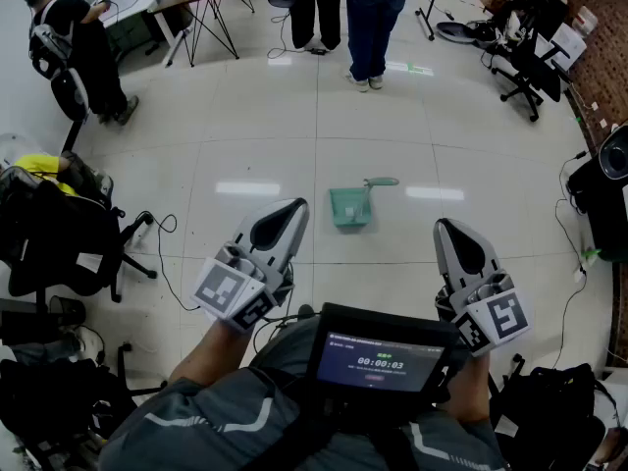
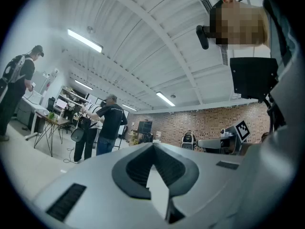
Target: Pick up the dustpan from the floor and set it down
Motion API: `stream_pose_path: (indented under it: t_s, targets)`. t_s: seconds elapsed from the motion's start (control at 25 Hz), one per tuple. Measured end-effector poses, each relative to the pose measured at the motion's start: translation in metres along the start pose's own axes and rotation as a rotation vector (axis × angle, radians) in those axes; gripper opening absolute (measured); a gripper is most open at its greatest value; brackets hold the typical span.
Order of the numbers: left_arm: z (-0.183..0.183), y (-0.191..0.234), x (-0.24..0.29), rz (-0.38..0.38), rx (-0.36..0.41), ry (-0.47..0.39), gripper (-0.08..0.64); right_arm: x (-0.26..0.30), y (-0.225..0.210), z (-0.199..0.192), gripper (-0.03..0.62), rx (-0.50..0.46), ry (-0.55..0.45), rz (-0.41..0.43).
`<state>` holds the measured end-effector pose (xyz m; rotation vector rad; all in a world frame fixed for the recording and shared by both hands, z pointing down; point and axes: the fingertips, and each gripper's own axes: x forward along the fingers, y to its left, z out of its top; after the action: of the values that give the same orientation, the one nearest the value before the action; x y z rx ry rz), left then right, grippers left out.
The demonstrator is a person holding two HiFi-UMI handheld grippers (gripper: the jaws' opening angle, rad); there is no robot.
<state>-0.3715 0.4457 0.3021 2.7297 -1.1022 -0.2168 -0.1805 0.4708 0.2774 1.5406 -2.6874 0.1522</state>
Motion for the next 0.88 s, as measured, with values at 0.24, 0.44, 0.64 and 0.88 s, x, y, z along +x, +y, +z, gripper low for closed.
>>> stream_pose_path:
  t_s: [0.24, 0.44, 0.64, 0.88]
  targets:
    - [0.001, 0.037, 0.044, -0.023, 0.008, 0.007, 0.032, 0.048, -0.031, -0.006, 0.025, -0.006, 0.018, 0.008]
    - [-0.008, 0.045, 0.105, 0.005, 0.034, 0.014, 0.032, 0.075, -0.091, -0.013, 0.025, -0.001, 0.011, 0.056]
    - [-0.021, 0.044, 0.199, 0.09, 0.057, 0.034, 0.032, 0.102, -0.186, -0.024, 0.025, -0.014, 0.043, 0.177]
    - [-0.035, 0.04, 0.301, 0.211, 0.053, 0.07, 0.032, 0.136, -0.294, -0.024, 0.055, -0.003, 0.062, 0.324]
